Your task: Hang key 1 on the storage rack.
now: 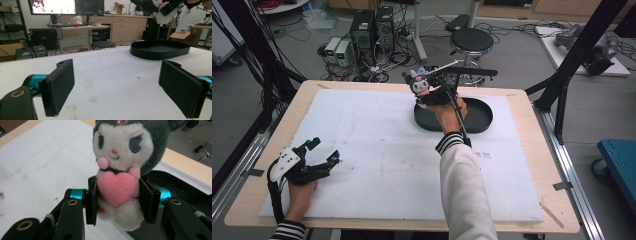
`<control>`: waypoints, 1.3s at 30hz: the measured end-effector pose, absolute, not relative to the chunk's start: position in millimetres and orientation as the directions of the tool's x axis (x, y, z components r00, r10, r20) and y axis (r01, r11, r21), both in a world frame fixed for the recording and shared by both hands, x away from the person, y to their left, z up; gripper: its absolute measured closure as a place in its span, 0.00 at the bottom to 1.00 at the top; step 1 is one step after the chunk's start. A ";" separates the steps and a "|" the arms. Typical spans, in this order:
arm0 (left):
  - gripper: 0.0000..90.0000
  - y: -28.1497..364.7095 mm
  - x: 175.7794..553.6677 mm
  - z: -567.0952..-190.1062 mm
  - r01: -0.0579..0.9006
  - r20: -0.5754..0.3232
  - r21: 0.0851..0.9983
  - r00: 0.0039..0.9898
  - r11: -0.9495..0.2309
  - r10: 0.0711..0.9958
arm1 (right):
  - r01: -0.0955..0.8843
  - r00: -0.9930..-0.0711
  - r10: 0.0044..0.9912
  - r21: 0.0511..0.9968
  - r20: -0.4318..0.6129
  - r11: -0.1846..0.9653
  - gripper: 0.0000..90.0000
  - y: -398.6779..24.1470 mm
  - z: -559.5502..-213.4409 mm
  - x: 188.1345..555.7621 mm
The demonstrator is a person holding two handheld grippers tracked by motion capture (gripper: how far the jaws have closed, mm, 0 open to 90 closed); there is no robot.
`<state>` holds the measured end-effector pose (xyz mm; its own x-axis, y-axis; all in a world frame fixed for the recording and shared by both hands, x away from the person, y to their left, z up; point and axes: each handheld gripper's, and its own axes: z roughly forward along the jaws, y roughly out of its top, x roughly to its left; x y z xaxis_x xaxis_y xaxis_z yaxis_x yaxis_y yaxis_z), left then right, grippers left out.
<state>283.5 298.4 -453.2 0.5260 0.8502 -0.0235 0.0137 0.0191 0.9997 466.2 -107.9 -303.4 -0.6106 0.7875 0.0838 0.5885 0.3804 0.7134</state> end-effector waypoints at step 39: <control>0.15 297.8 283.1 -453.3 0.010 -0.016 1.000 0.527 0.012 0.850 | 0.656 -0.610 0.770 0.664 0.188 0.358 0.20 -118.7 -322.1 480.1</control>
